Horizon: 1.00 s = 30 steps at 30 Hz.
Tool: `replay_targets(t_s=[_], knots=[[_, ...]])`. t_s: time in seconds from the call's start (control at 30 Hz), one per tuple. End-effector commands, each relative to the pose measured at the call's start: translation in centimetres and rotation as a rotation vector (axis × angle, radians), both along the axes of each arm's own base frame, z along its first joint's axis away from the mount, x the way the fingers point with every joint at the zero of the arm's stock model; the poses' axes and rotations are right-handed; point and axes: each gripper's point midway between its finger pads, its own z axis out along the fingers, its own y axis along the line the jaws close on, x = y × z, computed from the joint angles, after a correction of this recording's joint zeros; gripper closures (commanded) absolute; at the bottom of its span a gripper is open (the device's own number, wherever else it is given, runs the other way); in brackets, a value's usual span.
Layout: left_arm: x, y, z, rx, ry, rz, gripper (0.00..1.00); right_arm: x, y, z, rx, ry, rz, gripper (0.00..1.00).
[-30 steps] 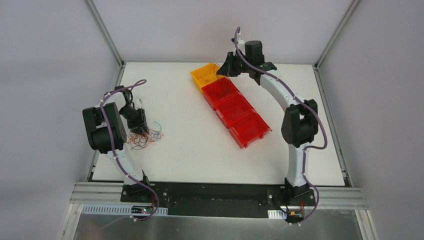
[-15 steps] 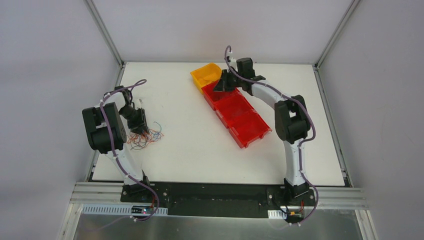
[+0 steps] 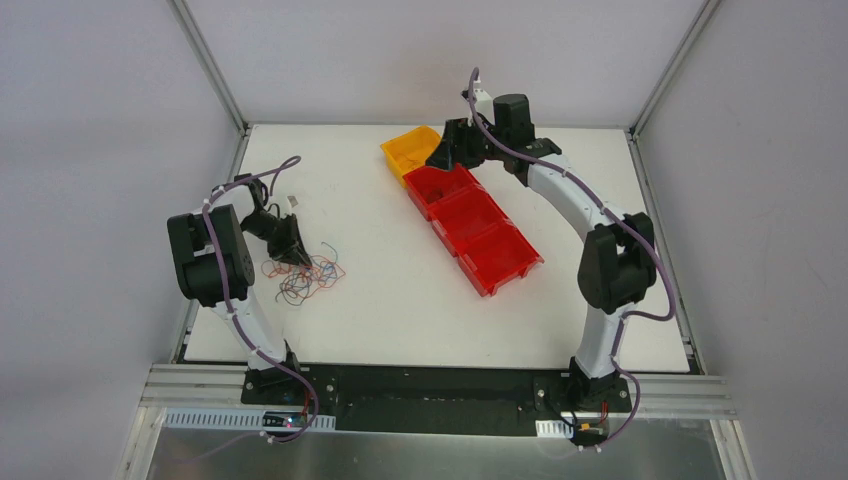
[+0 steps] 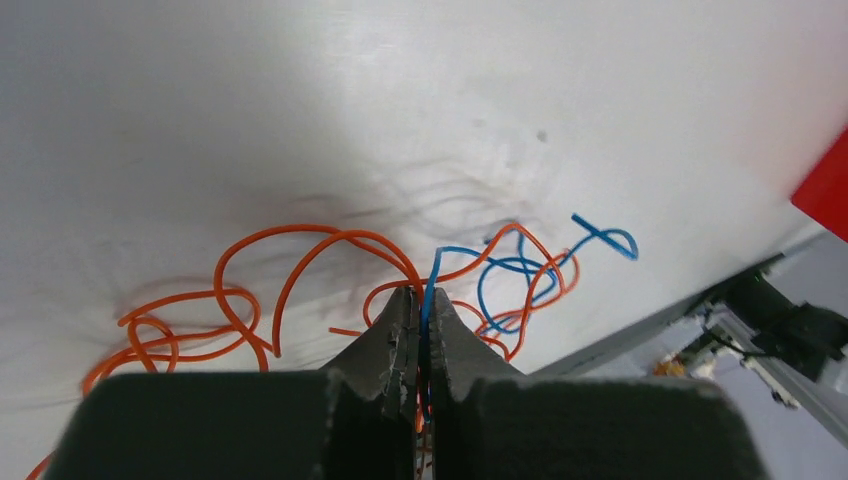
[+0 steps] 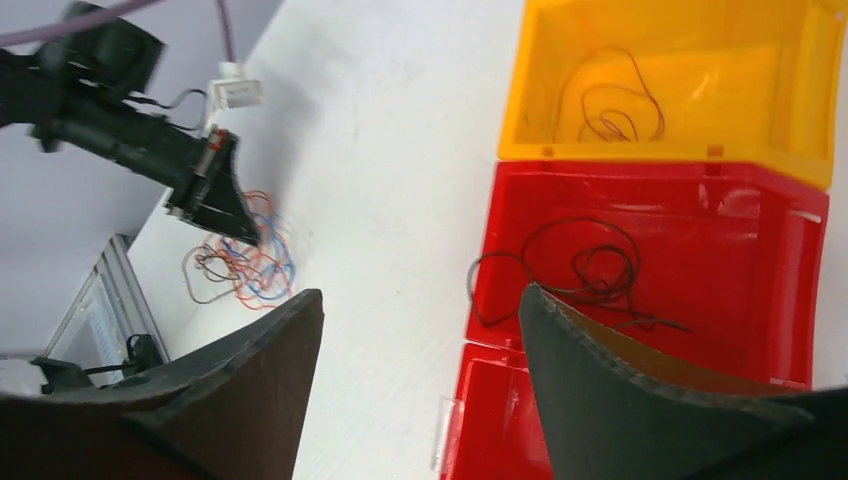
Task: Untangle the cables
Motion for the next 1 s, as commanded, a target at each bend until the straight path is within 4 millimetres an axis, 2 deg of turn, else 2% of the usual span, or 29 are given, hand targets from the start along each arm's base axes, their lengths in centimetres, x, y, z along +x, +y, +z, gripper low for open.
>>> replay_targets(t_s=[0.0,0.07,0.17,0.33,0.47,0.77,0.9,0.97], knots=[[0.8,-5.7,4.4,-0.248,-0.084,-0.046,1.00,-3.3,1.1,6.3,0.035,-0.109,0.062,0.24],[1.5,-8.1,6.8,-0.380,-0.130,-0.058,1.00,-6.0,2.3,5.4,0.024,-0.075,0.127,0.24],[1.9,-9.7,8.6,-0.476,-0.151,-0.056,1.00,-10.3,4.3,3.5,-0.006,-0.044,0.248,0.24],[0.9,-10.2,8.1,-0.512,-0.103,-0.028,1.00,-15.2,7.9,-0.4,-0.060,-0.032,0.398,0.24],[-0.1,-10.3,7.1,-0.504,-0.050,0.013,0.99,-17.8,11.0,-3.4,-0.087,-0.023,0.475,0.27],[-0.6,-10.6,6.9,-0.525,-0.018,0.038,1.00,-19.9,17.8,-5.8,-0.067,-0.085,0.534,0.30],[-1.1,-10.6,6.7,-0.515,-0.012,0.040,1.00,-19.5,19.6,-7.7,-0.094,-0.112,0.516,0.34],[-1.3,-10.6,6.7,-0.507,-0.009,0.043,1.00,-18.9,20.4,-8.0,-0.097,-0.142,0.494,0.41]])
